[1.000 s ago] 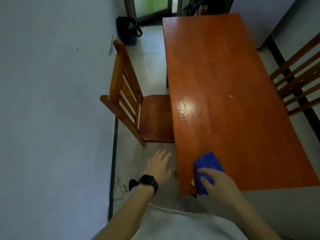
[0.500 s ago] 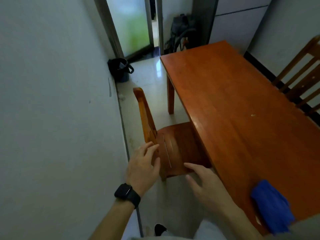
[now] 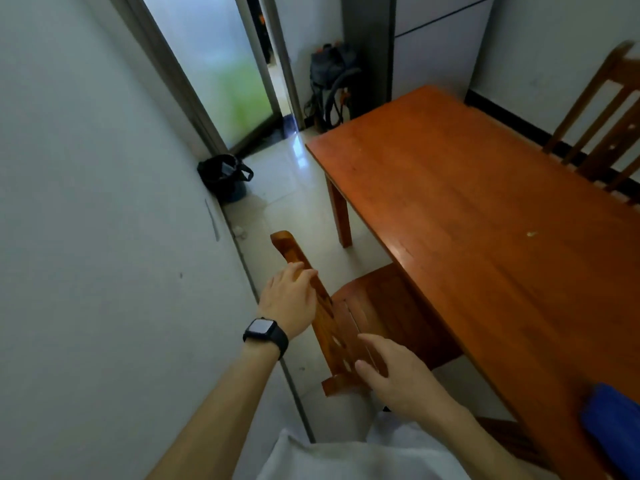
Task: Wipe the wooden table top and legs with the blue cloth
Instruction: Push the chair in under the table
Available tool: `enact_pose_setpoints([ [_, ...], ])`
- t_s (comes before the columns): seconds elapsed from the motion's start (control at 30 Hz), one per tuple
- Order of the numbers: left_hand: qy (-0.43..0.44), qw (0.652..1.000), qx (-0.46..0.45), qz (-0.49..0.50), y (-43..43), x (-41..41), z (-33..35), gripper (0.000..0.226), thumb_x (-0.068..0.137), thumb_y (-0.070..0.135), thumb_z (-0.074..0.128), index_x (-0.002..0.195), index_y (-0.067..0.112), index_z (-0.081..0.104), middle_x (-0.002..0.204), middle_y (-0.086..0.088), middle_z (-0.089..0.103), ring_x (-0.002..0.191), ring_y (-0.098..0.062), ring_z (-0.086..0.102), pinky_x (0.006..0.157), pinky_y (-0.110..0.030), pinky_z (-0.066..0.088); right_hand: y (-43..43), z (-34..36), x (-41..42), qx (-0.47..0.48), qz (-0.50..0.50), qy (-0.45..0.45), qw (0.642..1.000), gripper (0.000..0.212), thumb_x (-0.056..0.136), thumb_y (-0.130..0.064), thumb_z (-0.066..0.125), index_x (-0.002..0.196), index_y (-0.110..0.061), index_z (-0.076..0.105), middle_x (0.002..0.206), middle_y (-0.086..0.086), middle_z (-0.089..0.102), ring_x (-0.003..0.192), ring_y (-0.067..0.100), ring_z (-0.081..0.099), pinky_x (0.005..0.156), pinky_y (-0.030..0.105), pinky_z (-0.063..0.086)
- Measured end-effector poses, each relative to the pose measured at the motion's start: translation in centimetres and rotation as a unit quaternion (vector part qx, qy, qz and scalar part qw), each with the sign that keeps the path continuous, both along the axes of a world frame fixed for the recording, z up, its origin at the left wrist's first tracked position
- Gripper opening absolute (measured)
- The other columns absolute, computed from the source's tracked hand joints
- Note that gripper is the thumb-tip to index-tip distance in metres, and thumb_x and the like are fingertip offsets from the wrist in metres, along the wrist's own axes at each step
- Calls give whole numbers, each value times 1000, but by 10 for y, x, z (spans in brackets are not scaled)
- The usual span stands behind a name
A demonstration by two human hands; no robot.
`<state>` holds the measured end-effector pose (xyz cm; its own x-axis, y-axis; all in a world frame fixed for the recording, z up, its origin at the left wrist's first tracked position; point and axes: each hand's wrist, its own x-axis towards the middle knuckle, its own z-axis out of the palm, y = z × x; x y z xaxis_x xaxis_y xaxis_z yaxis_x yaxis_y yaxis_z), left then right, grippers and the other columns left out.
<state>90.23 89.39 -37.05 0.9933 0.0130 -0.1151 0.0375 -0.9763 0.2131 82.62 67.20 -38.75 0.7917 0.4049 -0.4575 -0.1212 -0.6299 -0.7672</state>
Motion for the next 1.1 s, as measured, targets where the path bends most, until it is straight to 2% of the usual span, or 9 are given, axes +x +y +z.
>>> enact_pose_setpoints([
  [0.07,35,998,38,-31,8,17,-1,42,100,28,46,142,31,45,155,-3,36,142,-27,32,117,-47,27,9,-8,16,9,16,28,999,55,94,-57,50,145,-43,33,134,-27,42,111,-8,42,87,12,37],
  [0.17,113,977,146,-102,21,42,1,61,94,15,57,148,35,35,162,-2,20,151,-26,8,122,-52,7,21,-16,32,10,48,62,997,63,93,-61,50,148,-40,29,145,-18,43,124,1,46,99,24,45],
  [0.27,117,942,247,-194,40,73,-4,66,90,24,66,146,41,35,163,0,17,152,-26,0,120,-57,0,36,-15,44,31,60,99,993,64,94,-58,51,151,-38,27,149,-17,39,133,9,44,108,33,42],
  [0.43,138,864,340,-346,55,123,-27,54,89,40,64,139,45,44,156,4,34,149,-27,16,117,-59,0,60,-41,54,17,7,138,990,76,82,-76,49,147,-42,31,149,-15,41,134,16,44,108,43,43],
  [0.57,214,803,325,-452,53,149,-42,40,93,45,56,132,44,50,139,13,52,139,-19,37,120,-57,5,81,-43,53,13,-73,135,988,63,93,-61,48,148,-35,34,150,-9,43,135,16,44,111,38,39],
  [0.77,214,697,297,-617,79,195,-43,52,95,66,38,143,46,32,146,14,45,138,-16,39,119,-51,11,109,-32,37,-68,-156,120,978,53,99,-56,39,149,-43,29,149,-14,42,131,13,46,109,36,39],
  [0.93,198,676,252,-663,82,212,-47,66,82,83,20,138,51,36,134,18,55,116,-13,55,101,-34,43,154,-39,9,-283,-226,14,932,54,95,-67,17,145,-48,25,133,-17,54,115,17,56,93,38,49],
  [1.03,140,694,201,-677,94,207,-60,88,68,88,-4,131,49,44,120,18,64,104,-13,63,91,-32,49,170,-52,5,-345,-285,-44,893,54,96,-70,10,127,-43,45,98,-16,69,78,14,66,57,30,53],
  [1.1,87,712,152,-680,103,211,-71,84,76,86,-6,117,48,56,101,20,70,86,-11,68,78,-32,53,170,-62,8,-354,-277,-61,891,52,96,-70,14,120,-41,49,92,-13,70,70,15,65,47,29,51],
])
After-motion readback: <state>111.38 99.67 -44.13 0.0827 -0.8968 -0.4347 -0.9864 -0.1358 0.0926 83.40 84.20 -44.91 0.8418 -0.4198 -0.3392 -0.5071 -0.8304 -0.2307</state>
